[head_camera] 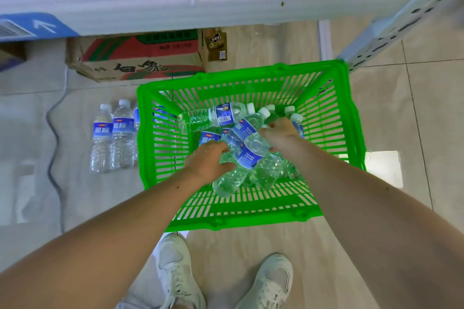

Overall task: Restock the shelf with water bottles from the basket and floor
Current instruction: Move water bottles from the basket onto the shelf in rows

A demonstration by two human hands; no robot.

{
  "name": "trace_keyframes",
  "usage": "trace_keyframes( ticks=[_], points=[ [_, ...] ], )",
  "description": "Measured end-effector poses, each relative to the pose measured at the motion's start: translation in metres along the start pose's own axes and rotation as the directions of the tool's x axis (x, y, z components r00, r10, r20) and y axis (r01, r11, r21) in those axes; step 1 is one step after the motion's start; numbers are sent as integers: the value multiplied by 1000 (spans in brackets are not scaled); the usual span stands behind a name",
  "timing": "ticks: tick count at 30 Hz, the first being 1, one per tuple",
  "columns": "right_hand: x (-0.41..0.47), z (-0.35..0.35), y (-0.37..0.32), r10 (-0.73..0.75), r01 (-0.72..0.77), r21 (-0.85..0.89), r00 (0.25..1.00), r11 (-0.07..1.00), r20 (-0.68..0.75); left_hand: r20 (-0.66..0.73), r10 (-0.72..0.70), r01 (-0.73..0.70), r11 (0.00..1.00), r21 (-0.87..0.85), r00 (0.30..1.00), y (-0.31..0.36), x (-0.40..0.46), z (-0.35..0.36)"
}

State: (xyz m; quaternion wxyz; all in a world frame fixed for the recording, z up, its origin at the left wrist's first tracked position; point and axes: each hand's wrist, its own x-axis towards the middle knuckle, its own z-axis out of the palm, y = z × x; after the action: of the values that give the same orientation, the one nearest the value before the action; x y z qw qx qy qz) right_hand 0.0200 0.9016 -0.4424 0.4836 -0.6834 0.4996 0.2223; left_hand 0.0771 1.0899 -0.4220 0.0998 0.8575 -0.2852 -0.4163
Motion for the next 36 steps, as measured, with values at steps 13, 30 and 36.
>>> trace_keyframes(
  ticks=[13,30,36],
  points=[
    [-153,-111,-87,-571,541,-281,820,793,-32,-35,42,-40,999,35,999,74,-88,-122],
    [-527,-337,-278,-845,844,-179,526,506,92,-319,332,-395,905,-160,888,266,-346,-362],
    [-622,-375,-319,-914,886,-261,405,384,30,-431,363,-437,896,-82,826,309,-428,-431]
  ],
)
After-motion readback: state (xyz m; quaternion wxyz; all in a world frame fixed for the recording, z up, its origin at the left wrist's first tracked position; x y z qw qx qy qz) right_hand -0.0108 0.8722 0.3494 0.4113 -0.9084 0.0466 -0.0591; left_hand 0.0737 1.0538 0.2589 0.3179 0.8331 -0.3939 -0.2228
